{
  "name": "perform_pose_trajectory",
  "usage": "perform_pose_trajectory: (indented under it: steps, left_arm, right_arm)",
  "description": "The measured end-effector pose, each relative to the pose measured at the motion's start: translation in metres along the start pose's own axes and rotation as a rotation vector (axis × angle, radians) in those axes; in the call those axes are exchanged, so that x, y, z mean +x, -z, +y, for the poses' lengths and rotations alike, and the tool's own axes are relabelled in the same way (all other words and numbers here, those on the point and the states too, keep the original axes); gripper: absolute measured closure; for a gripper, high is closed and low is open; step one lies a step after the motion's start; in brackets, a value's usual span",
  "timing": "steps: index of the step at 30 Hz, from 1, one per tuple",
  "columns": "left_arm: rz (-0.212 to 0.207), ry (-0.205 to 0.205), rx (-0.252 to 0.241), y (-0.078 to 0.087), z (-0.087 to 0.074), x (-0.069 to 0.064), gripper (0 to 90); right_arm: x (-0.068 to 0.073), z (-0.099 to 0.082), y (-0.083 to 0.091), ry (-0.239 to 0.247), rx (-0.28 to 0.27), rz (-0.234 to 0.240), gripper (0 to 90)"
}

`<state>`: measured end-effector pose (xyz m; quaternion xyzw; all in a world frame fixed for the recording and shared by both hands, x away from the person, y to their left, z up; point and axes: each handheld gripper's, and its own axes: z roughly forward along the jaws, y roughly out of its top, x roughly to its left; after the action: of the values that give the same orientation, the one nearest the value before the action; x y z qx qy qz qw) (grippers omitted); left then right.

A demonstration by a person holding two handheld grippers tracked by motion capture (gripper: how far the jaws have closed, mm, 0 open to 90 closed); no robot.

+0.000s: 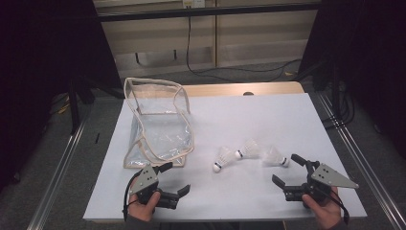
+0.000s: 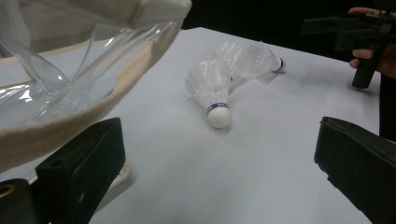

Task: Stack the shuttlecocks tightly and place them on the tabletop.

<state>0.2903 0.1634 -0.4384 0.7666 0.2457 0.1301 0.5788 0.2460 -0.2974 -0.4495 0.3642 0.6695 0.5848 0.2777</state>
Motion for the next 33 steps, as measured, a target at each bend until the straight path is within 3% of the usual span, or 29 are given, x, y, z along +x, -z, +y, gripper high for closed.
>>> perform_pose_trajectory:
  steps: [23, 33]
  left_arm:
    - [-0.054, -0.029, 0.049, -0.027, 0.016, -0.021, 1.8]
    - [-0.062, -0.019, 0.072, -0.038, 0.020, -0.026, 1.8]
  right_arm:
    - [-0.001, 0.000, 0.000, 0.001, 0.003, 0.002, 0.2]
    - [0.000, 0.000, -0.002, 0.009, 0.006, 0.006, 0.3]
